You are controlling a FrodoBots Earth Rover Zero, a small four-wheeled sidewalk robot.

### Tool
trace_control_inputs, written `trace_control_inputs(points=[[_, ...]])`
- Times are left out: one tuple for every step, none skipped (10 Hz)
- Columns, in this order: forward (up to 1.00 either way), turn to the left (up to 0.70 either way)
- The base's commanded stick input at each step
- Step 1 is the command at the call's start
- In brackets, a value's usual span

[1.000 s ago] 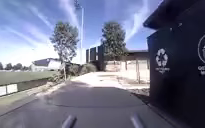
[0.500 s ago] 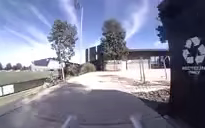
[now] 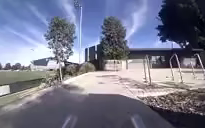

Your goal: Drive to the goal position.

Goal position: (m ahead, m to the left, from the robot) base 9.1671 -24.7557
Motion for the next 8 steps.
trace_control_inputs(points=[[1.00, 0.00], [1.00, 0.00], [1.00, 0.00], [1.00, 0.00], [1.00, 0.00], [1.00, 0.00], [1.00, 0.00], [1.00, 0.00]])
